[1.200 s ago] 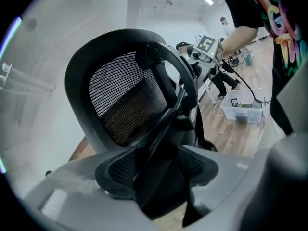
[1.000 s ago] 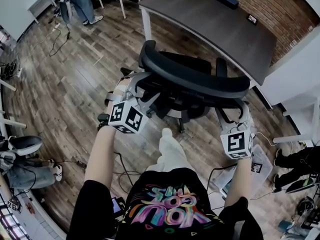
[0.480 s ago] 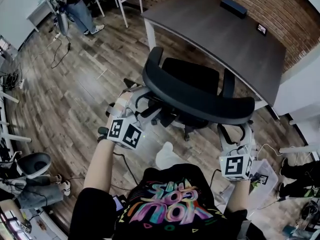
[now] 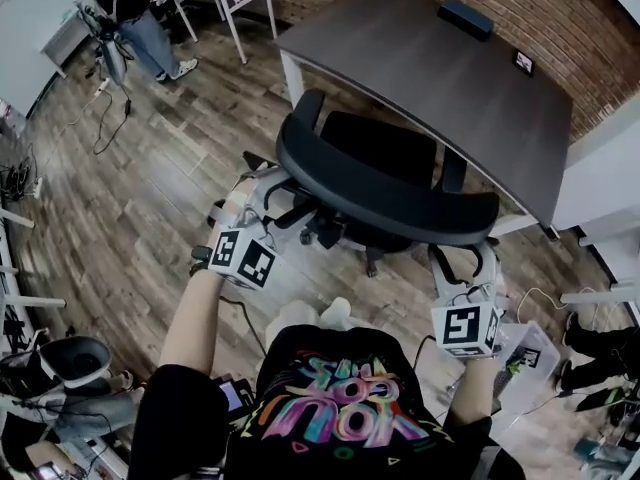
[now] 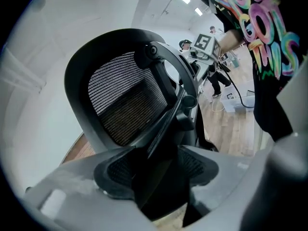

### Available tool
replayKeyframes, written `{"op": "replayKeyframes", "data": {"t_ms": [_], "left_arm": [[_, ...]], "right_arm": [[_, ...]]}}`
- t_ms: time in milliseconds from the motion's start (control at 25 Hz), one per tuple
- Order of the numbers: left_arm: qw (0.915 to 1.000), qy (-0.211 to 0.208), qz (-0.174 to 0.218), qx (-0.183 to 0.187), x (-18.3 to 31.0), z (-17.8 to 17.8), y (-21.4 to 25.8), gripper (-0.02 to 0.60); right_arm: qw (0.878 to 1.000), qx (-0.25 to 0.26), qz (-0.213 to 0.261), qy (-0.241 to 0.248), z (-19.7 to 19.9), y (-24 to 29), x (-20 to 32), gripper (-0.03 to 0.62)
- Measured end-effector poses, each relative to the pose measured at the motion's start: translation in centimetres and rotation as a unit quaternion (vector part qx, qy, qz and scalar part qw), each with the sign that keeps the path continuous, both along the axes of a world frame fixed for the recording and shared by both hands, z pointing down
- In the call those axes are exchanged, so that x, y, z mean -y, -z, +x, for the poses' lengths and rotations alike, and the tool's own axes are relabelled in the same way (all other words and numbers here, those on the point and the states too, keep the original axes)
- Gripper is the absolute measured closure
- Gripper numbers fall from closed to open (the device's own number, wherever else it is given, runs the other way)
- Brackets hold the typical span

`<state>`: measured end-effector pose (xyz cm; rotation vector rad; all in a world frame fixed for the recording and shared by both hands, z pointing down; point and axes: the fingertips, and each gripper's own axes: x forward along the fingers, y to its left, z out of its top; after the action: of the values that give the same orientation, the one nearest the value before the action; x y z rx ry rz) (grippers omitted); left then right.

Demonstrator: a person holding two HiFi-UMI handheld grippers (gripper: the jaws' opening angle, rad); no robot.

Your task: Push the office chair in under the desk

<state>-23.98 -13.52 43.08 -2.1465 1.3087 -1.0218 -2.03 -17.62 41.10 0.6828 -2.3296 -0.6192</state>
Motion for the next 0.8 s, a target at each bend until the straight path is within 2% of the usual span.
{"op": "replayKeyframes", "data": {"t_ms": [160,480,800], "left_arm": [[0.9998,-0.019,-0.002,-0.009,1.9,-1.3,0.1,0.313],[0.9958,-0.074,0.007,-0.053,5.6,-5.1,0.8,0.313],[0.99,-0.129,0.012,-0.056,11.4,-8.1,0.7,0.319]], "right_arm": [[1.0,0.001,-0.005,-0.014,-1.2,0.2,1.3,0.378],[0.998,-0.001,-0.013,-0.064,-4.9,0.2,2.9,0.381],[0.994,0.003,-0.004,-0.106,-8.1,0.0,6.9,0.381]]}}
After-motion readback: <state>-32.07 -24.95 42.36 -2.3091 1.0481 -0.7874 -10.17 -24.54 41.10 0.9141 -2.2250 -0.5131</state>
